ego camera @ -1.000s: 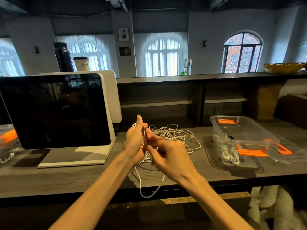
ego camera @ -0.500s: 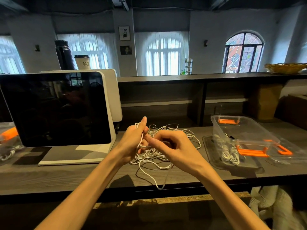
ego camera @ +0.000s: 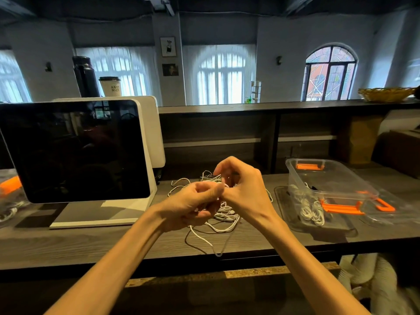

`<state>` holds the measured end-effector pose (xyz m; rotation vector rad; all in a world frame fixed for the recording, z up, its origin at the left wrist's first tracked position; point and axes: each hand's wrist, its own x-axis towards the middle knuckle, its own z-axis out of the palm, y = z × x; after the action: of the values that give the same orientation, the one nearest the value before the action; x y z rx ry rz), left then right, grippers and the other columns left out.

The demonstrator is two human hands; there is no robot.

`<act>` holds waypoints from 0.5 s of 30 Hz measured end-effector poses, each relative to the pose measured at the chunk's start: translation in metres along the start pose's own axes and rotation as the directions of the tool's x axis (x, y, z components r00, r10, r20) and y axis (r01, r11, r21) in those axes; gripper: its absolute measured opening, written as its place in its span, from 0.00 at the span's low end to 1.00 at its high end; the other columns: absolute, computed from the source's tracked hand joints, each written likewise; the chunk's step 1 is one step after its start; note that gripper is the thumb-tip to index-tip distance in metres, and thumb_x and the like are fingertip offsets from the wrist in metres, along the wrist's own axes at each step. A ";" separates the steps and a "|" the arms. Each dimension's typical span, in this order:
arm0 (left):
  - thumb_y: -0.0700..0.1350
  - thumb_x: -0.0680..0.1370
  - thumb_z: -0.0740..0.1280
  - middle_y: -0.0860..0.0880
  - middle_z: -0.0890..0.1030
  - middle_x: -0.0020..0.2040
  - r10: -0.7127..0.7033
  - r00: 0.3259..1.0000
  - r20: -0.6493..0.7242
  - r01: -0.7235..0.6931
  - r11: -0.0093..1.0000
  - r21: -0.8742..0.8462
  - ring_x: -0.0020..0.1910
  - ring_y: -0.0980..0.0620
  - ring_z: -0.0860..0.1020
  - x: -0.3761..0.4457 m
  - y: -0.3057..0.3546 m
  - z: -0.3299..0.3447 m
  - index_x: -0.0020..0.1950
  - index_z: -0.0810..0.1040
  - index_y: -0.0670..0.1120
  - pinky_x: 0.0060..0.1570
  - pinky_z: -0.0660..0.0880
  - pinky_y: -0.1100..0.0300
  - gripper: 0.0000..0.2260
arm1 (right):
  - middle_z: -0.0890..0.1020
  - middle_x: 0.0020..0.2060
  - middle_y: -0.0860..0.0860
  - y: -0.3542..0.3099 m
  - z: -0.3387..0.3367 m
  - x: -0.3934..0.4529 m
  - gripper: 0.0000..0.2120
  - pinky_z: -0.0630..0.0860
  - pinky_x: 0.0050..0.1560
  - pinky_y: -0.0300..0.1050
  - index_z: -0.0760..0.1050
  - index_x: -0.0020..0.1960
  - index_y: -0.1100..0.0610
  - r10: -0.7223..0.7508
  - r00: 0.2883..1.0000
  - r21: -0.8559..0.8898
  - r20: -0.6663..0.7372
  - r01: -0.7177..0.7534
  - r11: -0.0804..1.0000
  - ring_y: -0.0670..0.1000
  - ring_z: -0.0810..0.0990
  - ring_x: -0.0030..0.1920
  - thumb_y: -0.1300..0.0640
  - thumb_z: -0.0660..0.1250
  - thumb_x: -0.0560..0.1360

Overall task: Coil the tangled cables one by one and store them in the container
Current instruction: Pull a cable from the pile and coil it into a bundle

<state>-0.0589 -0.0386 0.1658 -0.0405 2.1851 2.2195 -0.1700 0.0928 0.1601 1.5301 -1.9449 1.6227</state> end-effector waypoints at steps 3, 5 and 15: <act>0.60 0.73 0.73 0.50 0.69 0.26 -0.038 0.997 0.066 0.038 0.999 -0.001 0.20 0.58 0.64 -0.003 -0.002 -0.005 0.42 0.79 0.44 0.22 0.55 0.64 0.18 | 0.81 0.35 0.45 0.003 -0.003 0.001 0.07 0.81 0.37 0.45 0.80 0.43 0.49 0.046 0.996 0.057 0.078 -0.051 0.997 0.48 0.81 0.38 0.51 0.78 0.73; 0.61 0.74 0.71 0.51 0.68 0.24 -0.051 0.995 0.084 0.055 0.997 -0.045 0.19 0.57 0.63 -0.003 -0.005 -0.004 0.38 0.76 0.45 0.22 0.55 0.63 0.19 | 0.83 0.37 0.48 0.004 -0.003 0.001 0.06 0.81 0.38 0.50 0.81 0.44 0.50 0.056 0.991 0.116 0.125 -0.071 0.991 0.52 0.82 0.39 0.51 0.77 0.75; 0.56 0.84 0.56 0.47 0.74 0.28 0.211 0.844 -0.494 -0.246 0.969 -0.006 0.20 0.56 0.67 0.005 0.002 0.000 0.42 0.72 0.43 0.20 0.61 0.67 0.20 | 0.77 0.31 0.47 0.016 -0.006 -0.016 0.15 0.79 0.38 0.46 0.80 0.50 0.60 0.278 0.945 0.343 0.174 -0.322 0.882 0.49 0.81 0.33 0.50 0.62 0.84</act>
<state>-0.0644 -0.0387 0.1675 -0.4135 2.4605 2.6598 -0.1774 0.1053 0.1415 1.5350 -2.1196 2.1793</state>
